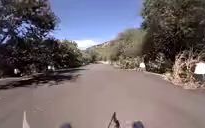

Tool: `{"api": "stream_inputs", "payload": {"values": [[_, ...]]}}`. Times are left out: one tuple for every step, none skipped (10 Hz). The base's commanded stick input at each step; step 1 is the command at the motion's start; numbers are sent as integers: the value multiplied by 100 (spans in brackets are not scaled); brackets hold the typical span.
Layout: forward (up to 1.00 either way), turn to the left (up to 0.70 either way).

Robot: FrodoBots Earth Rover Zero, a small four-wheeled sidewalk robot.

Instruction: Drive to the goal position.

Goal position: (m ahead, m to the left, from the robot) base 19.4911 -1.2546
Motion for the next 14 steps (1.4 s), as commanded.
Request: {"api": "stream_inputs", "payload": {"values": [[85,0],[85,0],[85,0],[85,0],[85,0],[85,0],[85,0],[85,0],[85,0],[85,0],[85,0],[85,0],[85,0],[85,0]]}}
